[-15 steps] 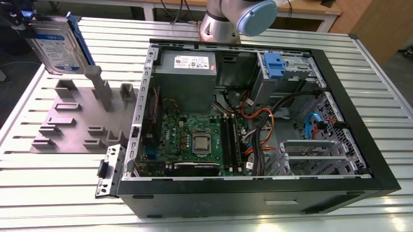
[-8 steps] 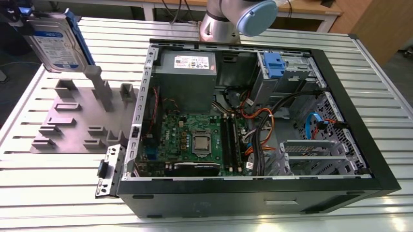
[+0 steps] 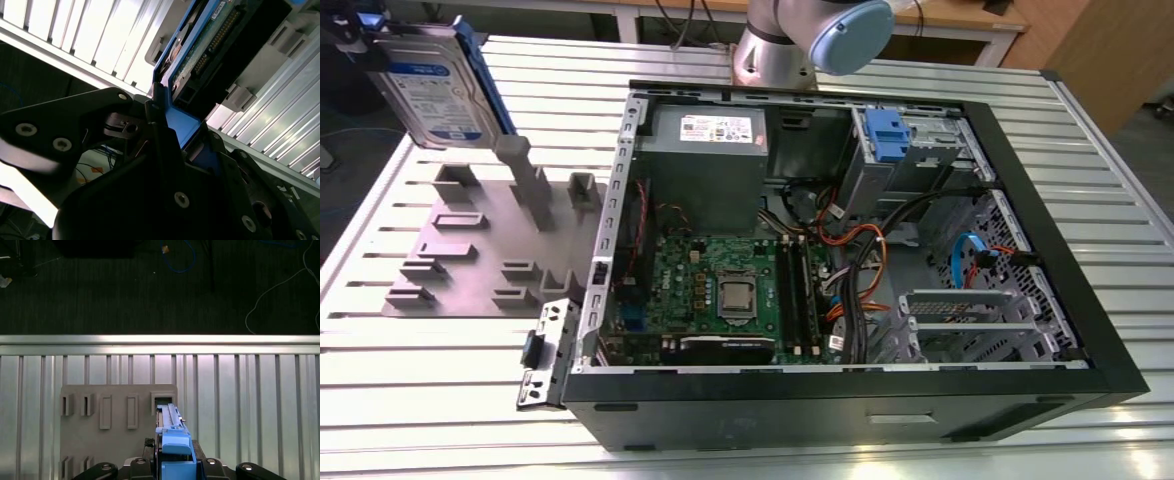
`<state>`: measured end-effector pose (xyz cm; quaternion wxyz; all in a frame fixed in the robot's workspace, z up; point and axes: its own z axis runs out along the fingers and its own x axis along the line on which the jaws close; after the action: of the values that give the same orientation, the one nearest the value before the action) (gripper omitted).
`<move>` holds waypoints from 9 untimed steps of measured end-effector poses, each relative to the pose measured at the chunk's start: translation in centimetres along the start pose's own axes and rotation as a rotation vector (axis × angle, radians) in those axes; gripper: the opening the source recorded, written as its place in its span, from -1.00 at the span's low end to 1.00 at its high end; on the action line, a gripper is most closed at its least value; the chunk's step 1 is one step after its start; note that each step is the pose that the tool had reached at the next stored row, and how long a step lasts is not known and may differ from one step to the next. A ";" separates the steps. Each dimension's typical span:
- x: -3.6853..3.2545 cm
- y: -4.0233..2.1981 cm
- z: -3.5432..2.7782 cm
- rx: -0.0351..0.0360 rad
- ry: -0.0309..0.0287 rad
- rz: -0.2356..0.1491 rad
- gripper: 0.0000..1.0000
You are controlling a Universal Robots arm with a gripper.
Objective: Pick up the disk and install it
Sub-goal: 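Pick up the disk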
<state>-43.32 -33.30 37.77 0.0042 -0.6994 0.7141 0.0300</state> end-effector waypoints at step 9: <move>-0.02 0.01 -0.33 0.0002 0.0000 0.000 -0.27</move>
<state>-43.32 -33.30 38.10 0.0043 -0.6994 0.7141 0.0300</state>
